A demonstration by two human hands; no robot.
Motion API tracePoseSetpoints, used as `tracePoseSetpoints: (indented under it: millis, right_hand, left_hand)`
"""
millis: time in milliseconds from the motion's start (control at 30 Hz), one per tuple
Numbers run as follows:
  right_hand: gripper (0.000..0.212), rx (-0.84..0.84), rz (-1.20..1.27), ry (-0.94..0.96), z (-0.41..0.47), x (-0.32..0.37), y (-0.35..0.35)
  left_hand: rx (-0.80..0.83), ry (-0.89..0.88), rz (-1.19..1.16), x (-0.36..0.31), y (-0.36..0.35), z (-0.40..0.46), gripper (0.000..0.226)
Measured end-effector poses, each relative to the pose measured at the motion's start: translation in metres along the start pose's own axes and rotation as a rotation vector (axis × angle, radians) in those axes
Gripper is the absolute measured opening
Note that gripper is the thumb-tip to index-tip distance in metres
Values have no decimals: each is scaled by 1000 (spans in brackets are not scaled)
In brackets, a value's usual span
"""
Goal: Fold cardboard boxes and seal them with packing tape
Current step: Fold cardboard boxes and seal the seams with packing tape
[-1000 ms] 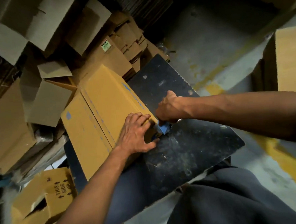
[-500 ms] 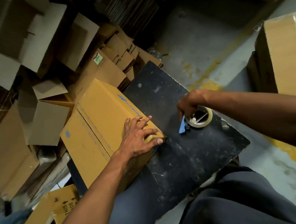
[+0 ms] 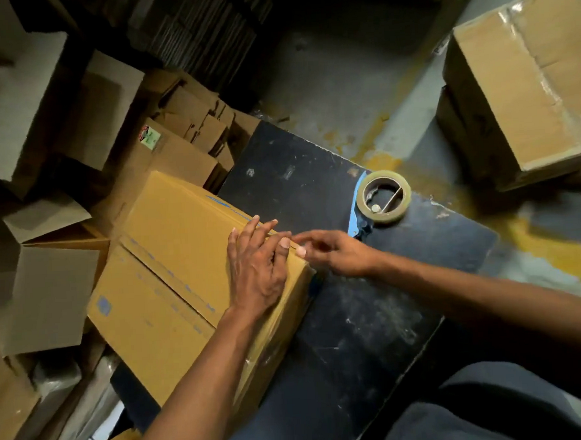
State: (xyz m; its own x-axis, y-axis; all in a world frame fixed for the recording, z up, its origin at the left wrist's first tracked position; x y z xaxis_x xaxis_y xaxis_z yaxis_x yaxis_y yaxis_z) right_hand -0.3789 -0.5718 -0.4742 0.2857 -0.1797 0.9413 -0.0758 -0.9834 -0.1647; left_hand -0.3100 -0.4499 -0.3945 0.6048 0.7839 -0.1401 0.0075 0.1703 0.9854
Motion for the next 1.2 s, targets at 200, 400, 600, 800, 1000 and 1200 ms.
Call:
tracePoseSetpoints:
  millis: [200, 400, 600, 800, 1000, 1200]
  right_hand:
    - [19, -343, 121, 6, -22, -49, 4]
    - [79, -439, -65, 118, -40, -40, -6]
    - [95, -432, -119, 212, -19, -19, -31]
    - [99, -463, -278, 317, -19, -12, -63]
    - [87, -616, -322, 255, -38, -16, -44]
    - [94, -578, -410, 192, 7, -1, -48]
  left_hand:
    - [-33, -19, 15, 2, -4, 2, 55]
    - [-58, 18, -1, 18, -1, 17, 62]
    - [-123, 152, -4, 39, -1, 55, 57]
    - [-157, 176, -11, 41, -3, 62, 52]
    - [-149, 164, -40, 45, -6, 62, 53]
    - [-147, 170, -20, 44, -8, 67, 56]
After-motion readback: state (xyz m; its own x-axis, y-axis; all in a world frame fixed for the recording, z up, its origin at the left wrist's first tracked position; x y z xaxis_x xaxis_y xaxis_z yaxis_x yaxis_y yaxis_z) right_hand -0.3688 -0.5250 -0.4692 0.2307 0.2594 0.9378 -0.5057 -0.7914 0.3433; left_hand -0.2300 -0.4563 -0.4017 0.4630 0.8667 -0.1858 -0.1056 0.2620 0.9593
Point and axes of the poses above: each hand's wrist, its own z-axis towards the middle knuckle, its own y-axis out of the back of the hand, x = y × z, the point moved 8 cm from there along z, towards the middle knuckle, and after that the axes turned 9 degrees about -x, right-handed, at the moved point
